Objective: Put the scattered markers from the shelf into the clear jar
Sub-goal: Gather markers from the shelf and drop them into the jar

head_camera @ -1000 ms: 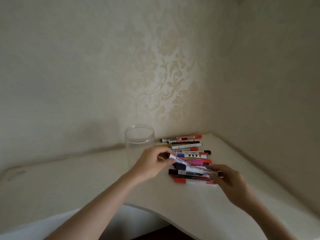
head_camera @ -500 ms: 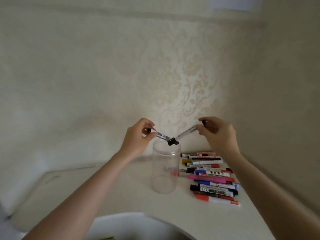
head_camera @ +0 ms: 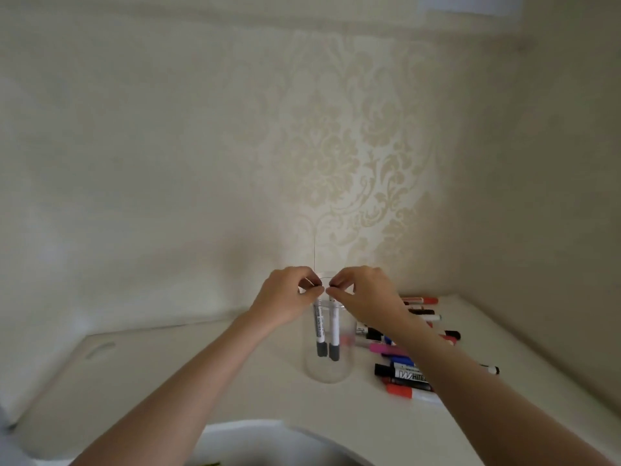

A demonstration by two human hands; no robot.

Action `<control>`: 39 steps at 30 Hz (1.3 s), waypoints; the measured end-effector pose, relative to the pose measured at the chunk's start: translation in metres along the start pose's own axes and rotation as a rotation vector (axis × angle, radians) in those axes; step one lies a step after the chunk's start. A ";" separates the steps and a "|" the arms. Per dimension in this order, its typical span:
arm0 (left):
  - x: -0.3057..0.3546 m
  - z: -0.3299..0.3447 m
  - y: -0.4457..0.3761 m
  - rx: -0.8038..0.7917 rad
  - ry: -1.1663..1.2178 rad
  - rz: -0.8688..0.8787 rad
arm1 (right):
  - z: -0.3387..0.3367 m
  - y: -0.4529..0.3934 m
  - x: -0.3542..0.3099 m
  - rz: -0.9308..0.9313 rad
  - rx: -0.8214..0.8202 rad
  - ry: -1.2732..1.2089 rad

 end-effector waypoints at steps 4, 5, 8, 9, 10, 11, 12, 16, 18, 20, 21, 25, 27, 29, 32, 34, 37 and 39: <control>0.019 -0.003 0.001 0.009 -0.080 0.073 | -0.011 0.006 0.008 -0.010 0.005 -0.021; 0.032 -0.007 0.005 0.066 -0.102 0.145 | -0.019 0.012 0.018 0.007 0.036 -0.052; 0.076 0.004 0.028 0.140 -0.025 0.372 | -0.036 0.038 0.067 0.096 0.131 -0.086; 0.084 0.021 0.034 0.088 0.008 0.402 | -0.032 0.050 0.085 0.124 0.109 -0.056; 0.086 0.044 0.039 0.005 0.022 0.407 | -0.023 0.063 0.104 0.151 0.059 -0.022; 0.083 0.071 0.043 -0.099 0.024 0.382 | -0.011 0.078 0.121 0.174 -0.006 0.009; 0.073 0.101 0.045 -0.211 0.015 0.332 | 0.002 0.094 0.136 0.194 -0.071 0.048; 0.021 0.193 0.052 -0.464 -0.153 0.160 | 0.039 0.140 0.173 0.185 -0.197 0.243; 0.007 0.215 0.052 -0.490 -0.171 0.131 | 0.056 0.150 0.179 0.158 -0.270 0.289; -0.001 0.229 0.051 -0.505 -0.197 0.125 | 0.070 0.156 0.183 0.129 -0.312 0.296; -0.004 0.232 0.050 -0.507 -0.210 0.122 | 0.073 0.157 0.185 0.115 -0.315 0.294; -0.015 0.235 0.047 -0.550 -0.289 0.090 | 0.080 0.159 0.185 0.056 -0.358 0.346; -0.022 0.235 0.050 -0.593 -0.288 0.053 | 0.082 0.157 0.184 0.044 -0.383 0.334; -0.023 0.233 0.050 -0.592 -0.213 0.042 | 0.081 0.155 0.180 0.032 -0.407 0.296; -0.021 0.230 0.053 -0.585 -0.174 0.033 | 0.082 0.152 0.175 -0.005 -0.456 0.298; -0.022 0.231 0.055 -0.596 -0.137 0.010 | 0.083 0.153 0.177 -0.001 -0.492 0.280; -0.021 0.230 0.055 -0.587 0.046 -0.054 | 0.078 0.155 0.177 0.005 -0.469 0.252; -0.022 0.227 0.055 -0.548 0.153 -0.105 | 0.074 0.157 0.178 0.015 -0.435 0.215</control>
Point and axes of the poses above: each hand's wrist, its own y-axis away from the middle knuckle, its own z-axis out of the palm, x = y × z, the point moved 10 cm from there along -y, towards the middle knuckle, and after that the axes turned 14 degrees about y, right-handed, at the moved point
